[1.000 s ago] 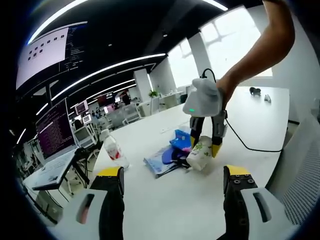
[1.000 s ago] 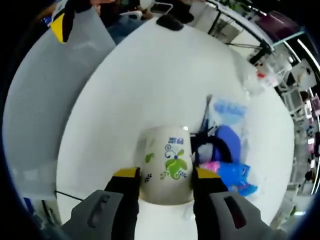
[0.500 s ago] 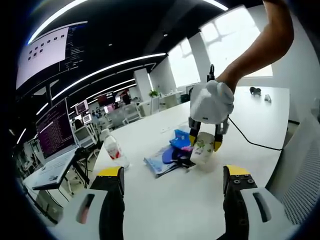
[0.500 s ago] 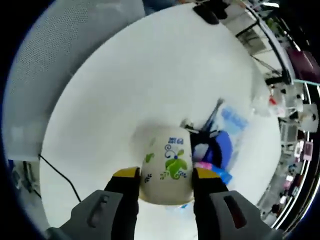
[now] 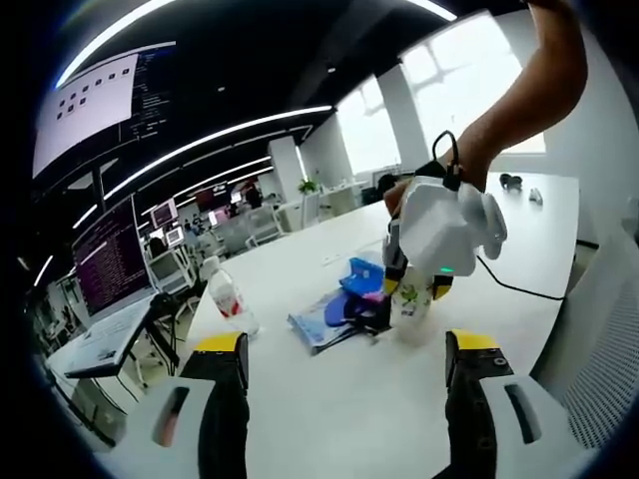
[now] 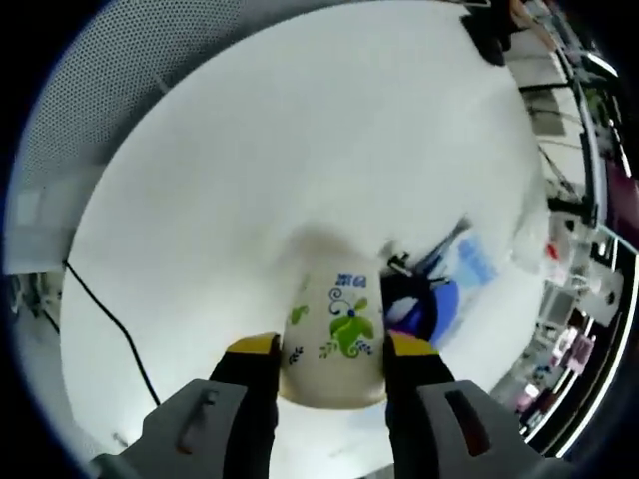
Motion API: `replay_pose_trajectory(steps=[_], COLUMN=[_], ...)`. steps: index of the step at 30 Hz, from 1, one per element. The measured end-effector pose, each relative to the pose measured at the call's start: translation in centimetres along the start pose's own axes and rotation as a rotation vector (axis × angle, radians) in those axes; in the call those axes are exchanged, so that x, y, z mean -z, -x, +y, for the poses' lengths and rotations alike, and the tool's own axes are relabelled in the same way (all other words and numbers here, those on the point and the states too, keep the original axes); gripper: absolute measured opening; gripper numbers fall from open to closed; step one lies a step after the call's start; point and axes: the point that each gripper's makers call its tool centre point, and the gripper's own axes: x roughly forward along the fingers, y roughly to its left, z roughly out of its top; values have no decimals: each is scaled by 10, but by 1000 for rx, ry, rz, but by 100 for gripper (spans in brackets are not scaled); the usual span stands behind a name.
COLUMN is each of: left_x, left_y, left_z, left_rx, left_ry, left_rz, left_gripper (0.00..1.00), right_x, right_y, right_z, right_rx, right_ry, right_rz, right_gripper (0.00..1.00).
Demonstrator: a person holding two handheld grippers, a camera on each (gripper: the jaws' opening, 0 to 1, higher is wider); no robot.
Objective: Arrange the tabletop items into an orderly group along one side of the table until the central work area is clear of visible clutter.
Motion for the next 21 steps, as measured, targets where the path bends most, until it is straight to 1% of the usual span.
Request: replay_pose_trajectory(steps=[5,8,9,10,12,13,16,19,21], left_x=[1,1,1,1,1,1,1,0,0], left_y=[0,0,1,1,1,1,1,1,2], left_z=[1,1,1,1,1,1,0,1,1], left_rx=[-1,-1,-1,-1,-2,-2,0,-2,-3], left_ry=[0,-1,-1,0,0,0,-1,3,1], left_rz=[1,1,0,-2,1,-1,1,-3,-2], left_gripper=[80,80,80,80,80,79,79,79,79], right_x=[-1,1,1,0,0,-1,-4,-6,-7], right_y=[0,0,0,0,1,2,3,4,3], right_z=[-1,-3,-3,-4,-4,-5,-6,-7,-9], right_rx=[15,43,47,56,74,87,114,128,142], right_ry=[41,133,152,195,227,265,339,374,411], right_rz=[25,60,65,63,73,83,97,110,130], right_gripper=[38,38,38,38,38,38,38,38,38])
